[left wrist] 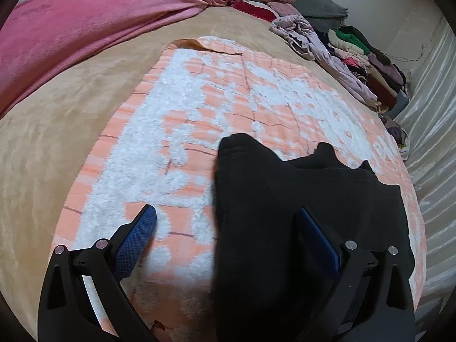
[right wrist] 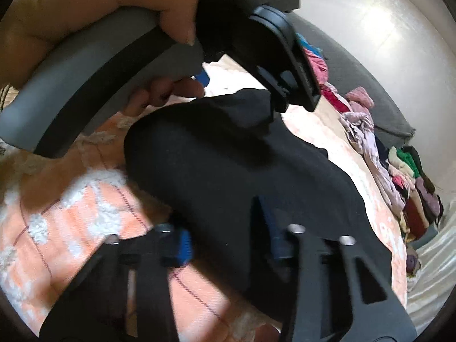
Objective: Fold small clothes
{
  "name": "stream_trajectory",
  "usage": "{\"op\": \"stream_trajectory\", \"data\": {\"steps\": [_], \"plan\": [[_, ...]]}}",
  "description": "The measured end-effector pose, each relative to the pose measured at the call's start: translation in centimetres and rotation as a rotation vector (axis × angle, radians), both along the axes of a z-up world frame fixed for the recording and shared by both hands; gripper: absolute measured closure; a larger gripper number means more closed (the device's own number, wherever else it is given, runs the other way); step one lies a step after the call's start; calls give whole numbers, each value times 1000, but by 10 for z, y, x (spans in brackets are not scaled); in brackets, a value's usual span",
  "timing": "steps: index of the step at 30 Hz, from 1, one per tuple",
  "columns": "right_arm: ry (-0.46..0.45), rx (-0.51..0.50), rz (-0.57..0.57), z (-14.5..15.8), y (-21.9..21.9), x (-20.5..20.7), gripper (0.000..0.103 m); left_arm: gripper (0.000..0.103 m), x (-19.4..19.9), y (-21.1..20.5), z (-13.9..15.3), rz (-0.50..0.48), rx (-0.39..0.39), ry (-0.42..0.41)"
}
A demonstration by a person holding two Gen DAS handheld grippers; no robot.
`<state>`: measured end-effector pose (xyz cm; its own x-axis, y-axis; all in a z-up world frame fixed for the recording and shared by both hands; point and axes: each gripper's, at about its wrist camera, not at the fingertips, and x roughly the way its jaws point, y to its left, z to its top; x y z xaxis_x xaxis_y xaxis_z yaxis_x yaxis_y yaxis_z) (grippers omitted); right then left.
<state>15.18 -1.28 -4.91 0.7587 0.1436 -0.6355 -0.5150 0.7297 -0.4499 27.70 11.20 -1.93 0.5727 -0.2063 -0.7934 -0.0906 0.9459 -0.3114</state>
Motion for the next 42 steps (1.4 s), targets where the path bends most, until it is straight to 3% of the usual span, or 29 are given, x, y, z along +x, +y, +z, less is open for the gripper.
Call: {"op": "stream_trajectory", "data": {"steps": [4,11,12,14,16,23,33,42], "plan": [[17,146,-17,16,-19,0,93,5,5,-4,-2,-25,-46,13],[54,347,-43,30,-50,9,95,9,7,-3,-12,-37,-208,51],[55,363,-43,31,-53,8,95,13,6,-2,-12,-39,-235,52],[52,370,-43,32,-55,6,95,39,4,-4,-14,-52,-303,62],[48,374,-44,32,-56,6,96,50,0,-10,-18,-59,-335,71],[43,436,-78,42,-72,5,96,73,-10,-28,-5,-74,-343,29],[36,580,-221,68,-140,-4,99,75,-12,-90,49,-94,-272,-61],[83,733,-392,73,-224,-8,99,75,14,-207,84,-223,-144,-50]]}}
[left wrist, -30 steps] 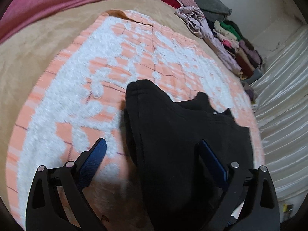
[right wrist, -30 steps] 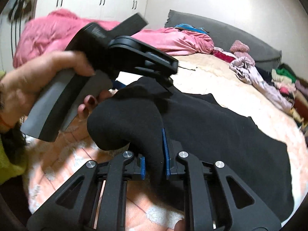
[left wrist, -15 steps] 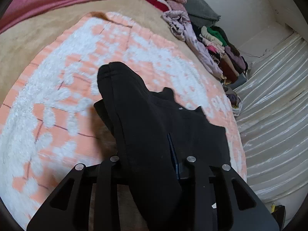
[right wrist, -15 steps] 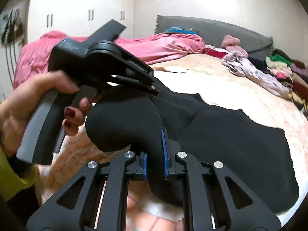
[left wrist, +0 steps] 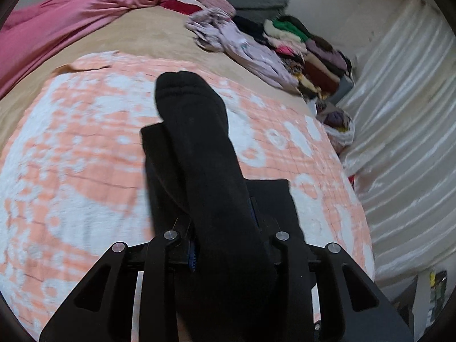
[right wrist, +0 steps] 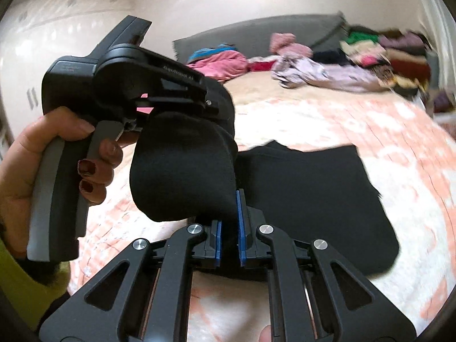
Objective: Fold small clothes
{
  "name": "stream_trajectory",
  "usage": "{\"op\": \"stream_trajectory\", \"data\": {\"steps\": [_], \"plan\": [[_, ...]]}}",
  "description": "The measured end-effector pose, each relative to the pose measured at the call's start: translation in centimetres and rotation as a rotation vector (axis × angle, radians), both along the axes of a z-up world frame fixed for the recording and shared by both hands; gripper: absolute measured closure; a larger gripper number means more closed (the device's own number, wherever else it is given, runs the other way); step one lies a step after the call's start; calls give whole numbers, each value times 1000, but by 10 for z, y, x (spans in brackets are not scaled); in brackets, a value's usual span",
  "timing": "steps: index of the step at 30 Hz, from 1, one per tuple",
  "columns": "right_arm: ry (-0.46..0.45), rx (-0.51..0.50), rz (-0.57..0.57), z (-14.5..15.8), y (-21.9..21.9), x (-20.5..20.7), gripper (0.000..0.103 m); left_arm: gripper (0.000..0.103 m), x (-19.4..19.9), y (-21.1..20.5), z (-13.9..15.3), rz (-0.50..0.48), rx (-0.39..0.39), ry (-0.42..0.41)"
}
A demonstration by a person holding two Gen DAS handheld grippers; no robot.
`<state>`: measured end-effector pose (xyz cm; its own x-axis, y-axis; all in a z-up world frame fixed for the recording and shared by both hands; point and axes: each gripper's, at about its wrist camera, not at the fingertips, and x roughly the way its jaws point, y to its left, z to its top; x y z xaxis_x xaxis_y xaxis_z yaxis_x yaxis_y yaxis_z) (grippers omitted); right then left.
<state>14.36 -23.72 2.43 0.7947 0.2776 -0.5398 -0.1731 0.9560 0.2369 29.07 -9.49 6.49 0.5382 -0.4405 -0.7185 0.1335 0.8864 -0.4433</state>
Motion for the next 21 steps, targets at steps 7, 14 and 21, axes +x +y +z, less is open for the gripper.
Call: {"op": "stream_trajectory", "data": {"steps": [7,14,21], "plan": [[100,89,-84,-17,-49,5,99,75,17,-86,-15,-86,122,42],[225,321,-125,-48,-82,18,99,69,33,-123,-47,-96,185,87],[328,486,-200,-70,-111,24,93,25,25,-122,-35,-159,-25,67]]}}
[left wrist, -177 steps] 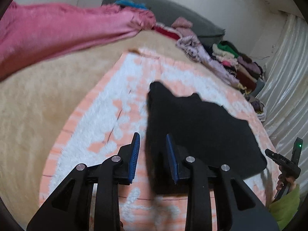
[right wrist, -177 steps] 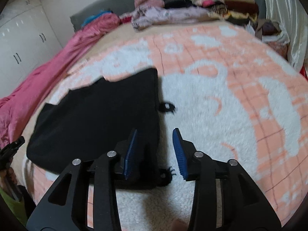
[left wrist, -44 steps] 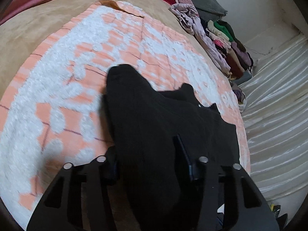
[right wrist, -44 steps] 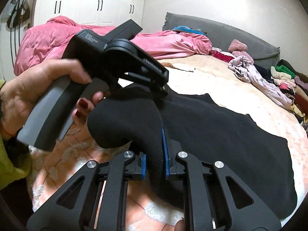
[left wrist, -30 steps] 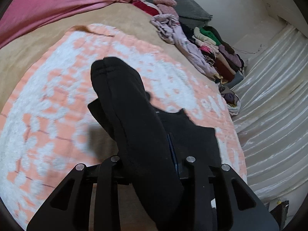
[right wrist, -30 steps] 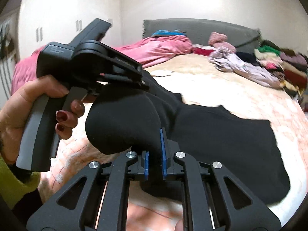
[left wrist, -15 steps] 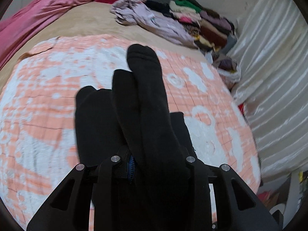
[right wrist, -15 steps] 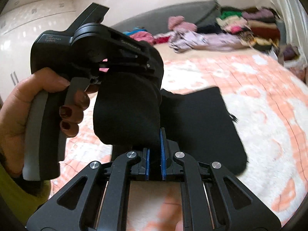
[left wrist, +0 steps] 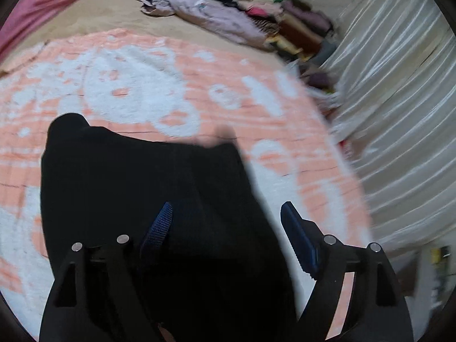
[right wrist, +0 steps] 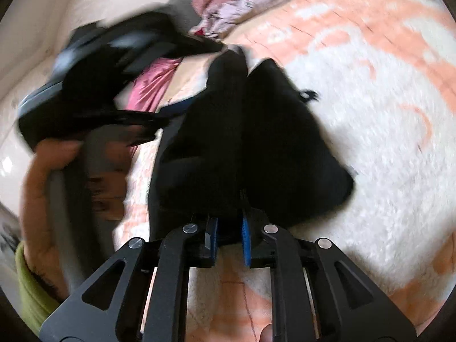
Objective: Fold small clothes
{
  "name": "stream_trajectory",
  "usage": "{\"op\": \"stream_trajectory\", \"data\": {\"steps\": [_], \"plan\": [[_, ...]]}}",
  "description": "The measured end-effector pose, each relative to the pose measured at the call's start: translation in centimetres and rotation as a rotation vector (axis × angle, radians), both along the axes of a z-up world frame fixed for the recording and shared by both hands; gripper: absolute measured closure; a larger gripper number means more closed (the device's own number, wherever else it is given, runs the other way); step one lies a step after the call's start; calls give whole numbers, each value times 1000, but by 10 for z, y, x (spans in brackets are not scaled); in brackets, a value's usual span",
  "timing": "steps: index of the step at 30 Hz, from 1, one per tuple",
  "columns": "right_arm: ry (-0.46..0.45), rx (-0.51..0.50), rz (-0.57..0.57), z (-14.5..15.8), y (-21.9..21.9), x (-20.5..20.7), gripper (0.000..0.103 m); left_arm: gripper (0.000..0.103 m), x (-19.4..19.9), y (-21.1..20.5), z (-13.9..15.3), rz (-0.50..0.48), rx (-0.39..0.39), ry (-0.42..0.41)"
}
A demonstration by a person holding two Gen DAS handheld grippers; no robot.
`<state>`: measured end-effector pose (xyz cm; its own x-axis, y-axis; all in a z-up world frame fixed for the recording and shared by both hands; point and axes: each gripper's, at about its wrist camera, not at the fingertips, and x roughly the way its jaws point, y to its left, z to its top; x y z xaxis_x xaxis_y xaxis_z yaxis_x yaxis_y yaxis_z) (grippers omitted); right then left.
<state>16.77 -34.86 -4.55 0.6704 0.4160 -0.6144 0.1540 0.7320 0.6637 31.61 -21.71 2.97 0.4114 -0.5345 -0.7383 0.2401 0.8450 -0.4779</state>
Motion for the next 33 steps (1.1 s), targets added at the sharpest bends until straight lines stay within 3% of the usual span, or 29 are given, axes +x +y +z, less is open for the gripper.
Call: {"op": "stream_trajectory", "data": {"steps": [3,6,8,10,13,16,20,23,27,33], "plan": [[25,21,-61,-1,-9,-3,88,26,-14,26,18,23,-62,-56],[13,2,-128,8,-11,-12,77,27,-32,65,27,67,-11,-117],[-14,-10,-187,16,-16,-17,65,27,-47,88,23,80,55,-147],[-68,-54,-254,28,-19,-25,65,27,-59,102,13,88,143,-170],[-129,-163,-311,41,-34,-31,61,27,-69,119,-10,75,184,-142],[-122,-275,-217,54,-33,-9,58,27,-78,120,-30,44,183,-127],[-82,-263,-18,56,-31,38,58,27,-84,119,-36,41,179,-166],[-30,-311,71,50,-20,64,58,26,-88,119,-37,27,180,-178],[10,-378,146,36,-6,100,59,25,-88,115,-40,20,176,-187],[12,-365,205,24,4,107,60,25,-87,110,-42,6,170,-193]]}}
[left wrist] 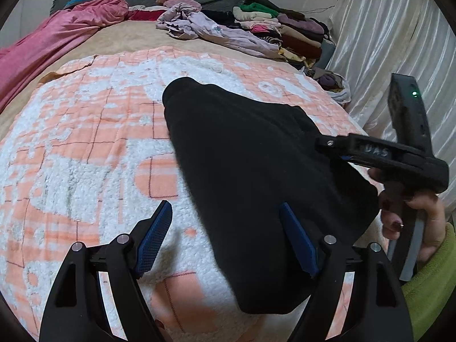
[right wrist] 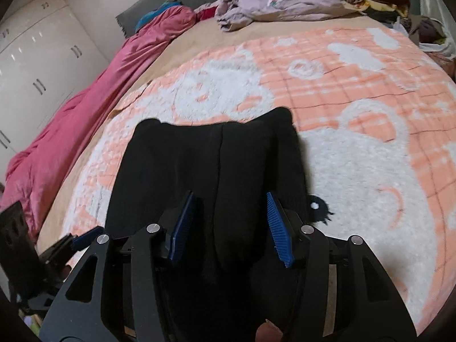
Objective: Fold small clothes
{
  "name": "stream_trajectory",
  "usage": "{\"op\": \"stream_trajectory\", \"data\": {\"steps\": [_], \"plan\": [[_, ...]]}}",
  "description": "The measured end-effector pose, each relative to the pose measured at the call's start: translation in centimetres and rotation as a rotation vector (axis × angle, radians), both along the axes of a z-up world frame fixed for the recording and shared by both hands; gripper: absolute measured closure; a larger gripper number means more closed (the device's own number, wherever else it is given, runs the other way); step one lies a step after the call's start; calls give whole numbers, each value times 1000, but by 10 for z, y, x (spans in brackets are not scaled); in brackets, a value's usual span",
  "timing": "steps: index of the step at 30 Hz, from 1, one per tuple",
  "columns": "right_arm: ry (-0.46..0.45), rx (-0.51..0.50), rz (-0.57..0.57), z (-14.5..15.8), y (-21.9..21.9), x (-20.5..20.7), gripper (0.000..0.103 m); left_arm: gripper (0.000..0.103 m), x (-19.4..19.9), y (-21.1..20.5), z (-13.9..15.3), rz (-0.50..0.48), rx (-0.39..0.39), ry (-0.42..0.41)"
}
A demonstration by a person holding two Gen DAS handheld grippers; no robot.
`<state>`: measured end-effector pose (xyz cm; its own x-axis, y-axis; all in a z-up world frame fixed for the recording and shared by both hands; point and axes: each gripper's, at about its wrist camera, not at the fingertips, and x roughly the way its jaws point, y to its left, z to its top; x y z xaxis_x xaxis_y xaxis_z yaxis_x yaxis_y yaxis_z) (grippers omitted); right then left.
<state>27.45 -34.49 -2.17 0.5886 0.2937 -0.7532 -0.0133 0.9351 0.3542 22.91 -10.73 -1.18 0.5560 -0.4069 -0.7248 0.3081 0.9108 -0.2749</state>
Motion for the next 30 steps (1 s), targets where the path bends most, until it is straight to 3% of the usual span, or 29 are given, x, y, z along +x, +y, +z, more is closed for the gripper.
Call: {"op": "stream_trajectory", "data": {"steps": [2,4,8,16,23,27,30], "plan": [[-11,21,12,0,0,1,78,25,1,-1,-2,-2,-3,1],[-28,23,13,2,1,-1,86,25,0,-1,-2,1,-5,1],[-62,-14,12,8,5,-5,92,24,-1,-1,-1,3,-2,-4],[-138,-112,-15,31,-2,-21,93,24,-7,-11,2,-39,-19,-9],[-80,-198,-26,-4,0,-7,88,22,-6,-16,-4,-51,-9,1],[-97,-179,-45,-1,-7,-11,73,19,-4,-15,-6,-45,-6,5],[-101,-109,-61,3,-17,-18,71,19,-3,-14,-7,-44,-12,10]]}}
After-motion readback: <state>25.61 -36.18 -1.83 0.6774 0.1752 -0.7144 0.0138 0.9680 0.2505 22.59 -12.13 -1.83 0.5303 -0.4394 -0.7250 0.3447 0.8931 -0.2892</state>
